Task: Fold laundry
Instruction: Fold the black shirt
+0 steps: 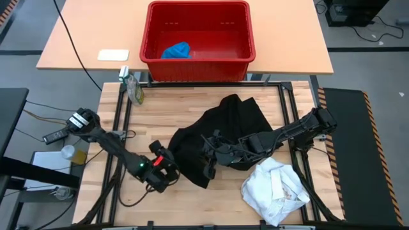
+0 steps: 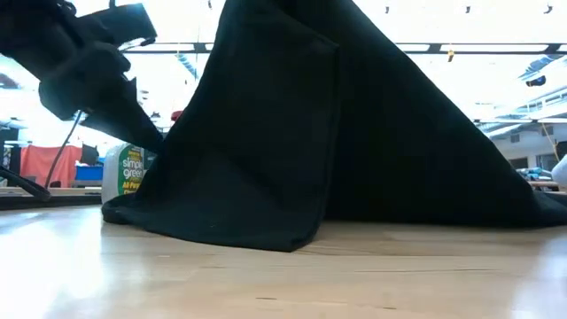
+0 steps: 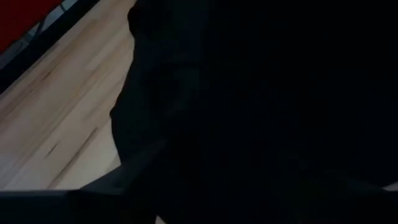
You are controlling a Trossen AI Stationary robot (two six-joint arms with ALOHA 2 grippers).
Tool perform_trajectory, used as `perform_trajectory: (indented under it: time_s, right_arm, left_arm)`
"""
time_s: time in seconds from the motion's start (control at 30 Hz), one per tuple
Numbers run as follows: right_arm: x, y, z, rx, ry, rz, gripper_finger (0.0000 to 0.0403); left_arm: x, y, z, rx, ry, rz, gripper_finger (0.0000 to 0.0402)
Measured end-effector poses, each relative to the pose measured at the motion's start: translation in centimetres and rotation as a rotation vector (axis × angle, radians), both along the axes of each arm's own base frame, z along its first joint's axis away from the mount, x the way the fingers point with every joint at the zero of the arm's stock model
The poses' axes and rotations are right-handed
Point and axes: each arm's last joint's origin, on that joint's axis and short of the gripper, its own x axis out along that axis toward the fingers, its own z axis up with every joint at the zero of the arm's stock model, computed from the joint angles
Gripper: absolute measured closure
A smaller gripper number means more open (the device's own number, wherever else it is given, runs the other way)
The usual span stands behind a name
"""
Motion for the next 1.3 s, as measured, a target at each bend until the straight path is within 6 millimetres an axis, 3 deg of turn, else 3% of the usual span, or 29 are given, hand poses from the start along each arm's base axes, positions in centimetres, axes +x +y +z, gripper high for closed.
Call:
perform_trajectory:
  time_s: [0.23, 0.37, 0.53, 0.67, 0.73, 0.83, 0.9, 0.97, 1.23, 1.3]
  right_arm:
    - [0.0, 0.0, 0.0, 0.012, 0.0, 0.009, 0.0393]
    - [0.0, 0.1, 0.0, 0.008, 0.002, 0.019, 0.0393]
    - [-0.2, 0.1, 0.4, 0.006, -0.007, 0.026, 0.0393]
    - [-0.6, 0.0, 1.0, -0.003, -0.014, 0.031, 0.0393]
    - [-1.0, -0.2, 1.6, -0.01, -0.027, 0.039, 0.0393]
    - [-2.1, -0.4, 3.1, -0.01, -0.041, 0.093, 0.0393]
    - [-2.9, -0.6, 4.3, -0.001, -0.064, 0.15, 0.0393]
    - [-3.7, -0.7, 5.3, 0.017, -0.085, 0.191, 0.0393]
    - [-7.4, -3.1, 10.9, 0.09, -0.307, 0.231, 0.0387]
    - [-8.2, -3.5, 12.3, 0.094, -0.375, 0.277, 0.0386]
  left_arm:
    - [2.0, 0.9, -0.9, 0.017, -0.06, -0.149, 0.0116]
    - [2.5, 3.3, -1.5, 0.033, -0.008, -0.091, 0.014]
    - [3.6, 5.7, -2.1, -0.034, 0.035, -0.141, 0.0233]
    - [4.2, 7.2, -2.0, -0.05, 0.076, -0.179, 0.0361]
    - [4.0, 7.3, -1.2, -0.068, 0.058, -0.197, 0.0385]
    - [3.4, 6.7, 1.4, -0.068, 0.0, -0.231, 0.0394]
    - [2.6, 6.1, 4.3, -0.052, -0.049, -0.293, 0.0395]
    - [2.1, 5.5, 8.4, -0.035, -0.155, -0.363, 0.0396]
    - [-0.9, 6.1, 24.1, -0.008, -0.217, -0.413, 0.0398]
    - [-1.2, 6.2, 27.1, -0.011, -0.229, -0.444, 0.0398]
